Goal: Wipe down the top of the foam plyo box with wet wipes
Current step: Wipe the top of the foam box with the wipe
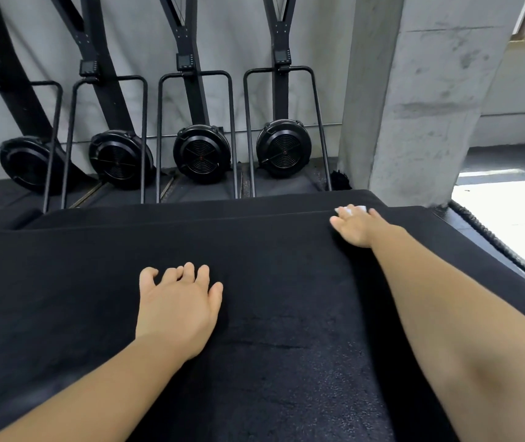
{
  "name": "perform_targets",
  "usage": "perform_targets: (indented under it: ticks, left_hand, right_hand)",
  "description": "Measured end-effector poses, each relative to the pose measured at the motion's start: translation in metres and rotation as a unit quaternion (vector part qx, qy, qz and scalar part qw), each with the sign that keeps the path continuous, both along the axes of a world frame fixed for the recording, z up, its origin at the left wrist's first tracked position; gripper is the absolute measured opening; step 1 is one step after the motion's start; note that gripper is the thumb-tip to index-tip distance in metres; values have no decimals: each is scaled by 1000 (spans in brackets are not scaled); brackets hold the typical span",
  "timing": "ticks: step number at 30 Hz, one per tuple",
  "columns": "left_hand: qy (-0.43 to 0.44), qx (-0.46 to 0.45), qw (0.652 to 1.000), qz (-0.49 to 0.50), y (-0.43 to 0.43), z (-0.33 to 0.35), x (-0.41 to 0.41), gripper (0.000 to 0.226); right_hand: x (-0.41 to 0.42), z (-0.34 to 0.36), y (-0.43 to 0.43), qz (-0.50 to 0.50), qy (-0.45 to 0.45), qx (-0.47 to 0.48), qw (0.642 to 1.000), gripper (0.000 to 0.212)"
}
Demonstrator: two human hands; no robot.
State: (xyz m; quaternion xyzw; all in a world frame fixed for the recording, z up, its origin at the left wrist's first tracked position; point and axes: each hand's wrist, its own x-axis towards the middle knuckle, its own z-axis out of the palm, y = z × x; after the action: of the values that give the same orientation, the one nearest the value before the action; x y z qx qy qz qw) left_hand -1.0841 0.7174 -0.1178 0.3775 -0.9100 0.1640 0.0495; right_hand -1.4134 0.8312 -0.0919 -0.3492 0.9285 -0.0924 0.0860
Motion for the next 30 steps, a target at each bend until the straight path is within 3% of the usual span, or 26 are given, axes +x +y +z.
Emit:
perform_targets:
  ticks: [4, 7, 12, 15, 19, 24, 30]
  left_hand:
    - [-1, 3, 1000, -2, -1, 1, 0, 62]
    - [6, 5, 1000, -10, -1, 2, -1, 60]
    - [28, 18, 999, -17, 1, 4, -1, 51]
    - [28, 29, 999, -11, 2, 7, -1, 44]
    - [0, 37, 999, -3, 2, 8, 1, 26]
    - [14, 27, 999, -11, 3, 8, 0, 39]
    - [10, 21, 1000, -10, -2, 3, -2, 47]
  right_hand:
    - [-4, 0, 7, -37, -12, 20, 999, 53]
    - [19, 4, 4, -35, -28, 30, 999, 25]
    - [119, 3, 3, 64, -34, -10, 997, 57]
    - [190, 5, 0, 122, -51, -39, 990, 48]
    - [239, 1, -7, 238, -46, 17, 970, 57]
    - [198, 2, 7, 215, -27, -14, 976, 55]
    - [90, -2, 49, 80, -13, -11, 997, 53]
